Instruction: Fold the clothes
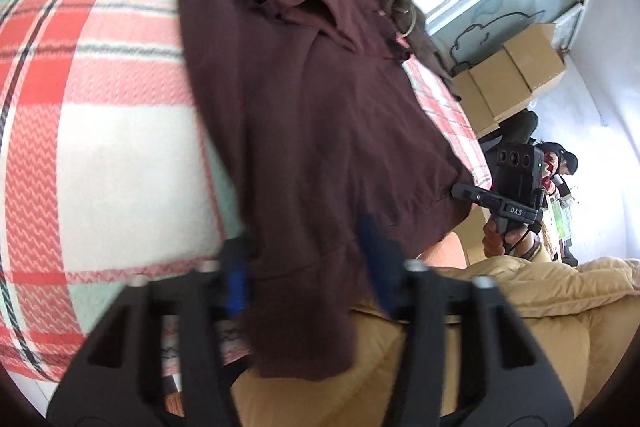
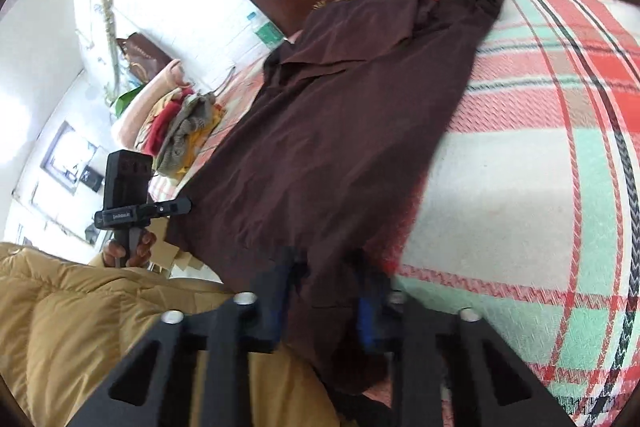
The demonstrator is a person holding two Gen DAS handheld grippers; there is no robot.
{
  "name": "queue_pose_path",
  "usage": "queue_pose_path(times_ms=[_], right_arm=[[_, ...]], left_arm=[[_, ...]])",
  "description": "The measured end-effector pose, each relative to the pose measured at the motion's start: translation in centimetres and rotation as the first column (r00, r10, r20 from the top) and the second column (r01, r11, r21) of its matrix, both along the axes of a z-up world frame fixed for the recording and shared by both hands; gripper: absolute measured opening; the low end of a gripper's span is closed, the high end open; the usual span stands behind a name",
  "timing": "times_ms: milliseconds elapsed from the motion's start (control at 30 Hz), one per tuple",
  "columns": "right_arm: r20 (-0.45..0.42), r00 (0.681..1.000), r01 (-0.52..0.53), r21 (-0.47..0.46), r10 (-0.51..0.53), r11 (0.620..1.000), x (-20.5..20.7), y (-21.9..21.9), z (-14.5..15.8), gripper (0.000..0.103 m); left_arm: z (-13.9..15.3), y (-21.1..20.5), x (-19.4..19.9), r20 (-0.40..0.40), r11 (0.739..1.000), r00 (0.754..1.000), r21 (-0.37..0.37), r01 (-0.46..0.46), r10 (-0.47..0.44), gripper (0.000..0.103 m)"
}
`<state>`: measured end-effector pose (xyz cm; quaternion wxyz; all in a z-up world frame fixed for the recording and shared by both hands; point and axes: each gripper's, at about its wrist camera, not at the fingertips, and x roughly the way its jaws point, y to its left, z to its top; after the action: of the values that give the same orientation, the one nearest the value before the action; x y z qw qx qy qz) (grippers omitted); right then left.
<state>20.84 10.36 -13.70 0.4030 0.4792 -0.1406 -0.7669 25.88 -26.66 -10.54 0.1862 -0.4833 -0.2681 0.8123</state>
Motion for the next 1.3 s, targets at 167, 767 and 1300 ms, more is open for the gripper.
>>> queue_pose_path(times_ms=[167,767,1300], right_arm=[[0.030,0.999,-0.033,-0.085,0.036,0.996,-0.1,0.1,-0.3,0.039],[0.110,0.993,0.074,-0.426,-0.029,0.902,-2.1,3.1,1.3,0.012],[0.063,0.991,0.132,-0.588,-0.118,0.798,-11.9,3.3,6.4,0.014]], left_arm=[[0.0,-0.8,0.0,0.051,1.000,0.999,0.012,0.009,-0.010,0.037],[3.4,-2.6,-2.1,0.023,0.959,1.000,0.282,-0.017,0.011,0.024],[7.9,-6.6,-12.0,-0.046,0.915,0.996,0.399,-0.052,0.077,0.024]])
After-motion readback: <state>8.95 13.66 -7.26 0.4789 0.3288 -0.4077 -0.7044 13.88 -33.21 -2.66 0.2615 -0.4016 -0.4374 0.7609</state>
